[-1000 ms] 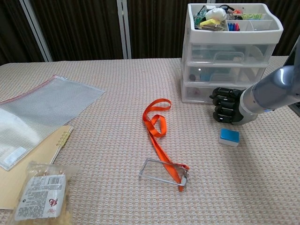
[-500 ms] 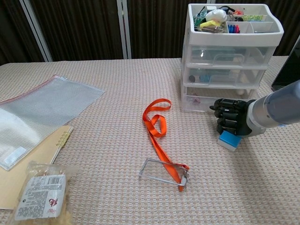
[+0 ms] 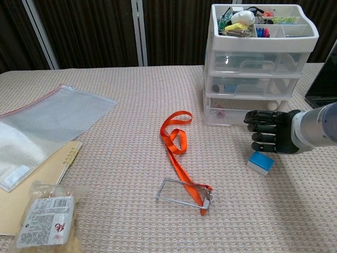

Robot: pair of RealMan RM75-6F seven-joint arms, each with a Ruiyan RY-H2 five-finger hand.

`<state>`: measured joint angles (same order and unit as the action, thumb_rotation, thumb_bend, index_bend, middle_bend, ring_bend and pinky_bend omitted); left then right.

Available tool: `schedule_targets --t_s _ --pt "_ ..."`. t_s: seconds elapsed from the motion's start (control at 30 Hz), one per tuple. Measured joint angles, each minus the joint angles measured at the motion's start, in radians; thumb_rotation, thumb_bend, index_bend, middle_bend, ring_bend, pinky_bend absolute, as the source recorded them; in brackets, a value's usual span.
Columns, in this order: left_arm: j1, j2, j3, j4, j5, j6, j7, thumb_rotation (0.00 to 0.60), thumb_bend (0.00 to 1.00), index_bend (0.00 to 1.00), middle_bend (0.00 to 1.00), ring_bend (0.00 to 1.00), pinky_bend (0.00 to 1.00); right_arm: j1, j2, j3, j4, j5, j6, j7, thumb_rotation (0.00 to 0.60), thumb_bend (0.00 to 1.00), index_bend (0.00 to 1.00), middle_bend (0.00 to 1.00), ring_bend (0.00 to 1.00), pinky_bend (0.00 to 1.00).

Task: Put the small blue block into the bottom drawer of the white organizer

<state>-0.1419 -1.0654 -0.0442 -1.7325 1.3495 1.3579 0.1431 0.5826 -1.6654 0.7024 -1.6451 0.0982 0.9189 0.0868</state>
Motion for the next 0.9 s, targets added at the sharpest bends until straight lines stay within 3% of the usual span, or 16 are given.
schedule_targets --t_s 0.23,0.37,0.63,0.8,0.9 --pt "0.004 -0.003 0.001 0.002 0.007 0.011 0.001 0.600 0.15 0.09 0.00 0.00 0.00 -0.037 0.052 -0.033 -0.120 -0.093 0.027 0.003 0.600 0.27 0.19 0.79 0.79 0.72" --pt "0.007 -0.007 0.001 0.004 0.015 0.020 0.000 0.600 0.15 0.09 0.00 0.00 0.00 -0.048 0.103 -0.092 -0.184 -0.175 0.054 -0.055 0.600 0.23 0.19 0.78 0.78 0.72" --pt "0.008 -0.014 0.000 0.012 0.022 0.030 0.011 0.600 0.15 0.09 0.00 0.00 0.00 -0.061 0.205 -0.275 -0.261 -0.409 0.105 -0.232 0.600 0.15 0.19 0.79 0.79 0.72" --pt "0.009 -0.020 -0.001 0.018 0.025 0.036 0.024 0.600 0.15 0.09 0.00 0.00 0.00 -0.055 0.211 -0.416 -0.250 -0.574 0.186 -0.383 0.600 0.12 0.22 0.83 0.84 0.72" --pt "0.009 -0.021 -0.001 0.018 0.025 0.037 0.025 0.600 0.15 0.09 0.00 0.00 0.00 -0.050 0.188 -0.474 -0.225 -0.656 0.245 -0.442 0.600 0.12 0.23 0.84 0.86 0.72"
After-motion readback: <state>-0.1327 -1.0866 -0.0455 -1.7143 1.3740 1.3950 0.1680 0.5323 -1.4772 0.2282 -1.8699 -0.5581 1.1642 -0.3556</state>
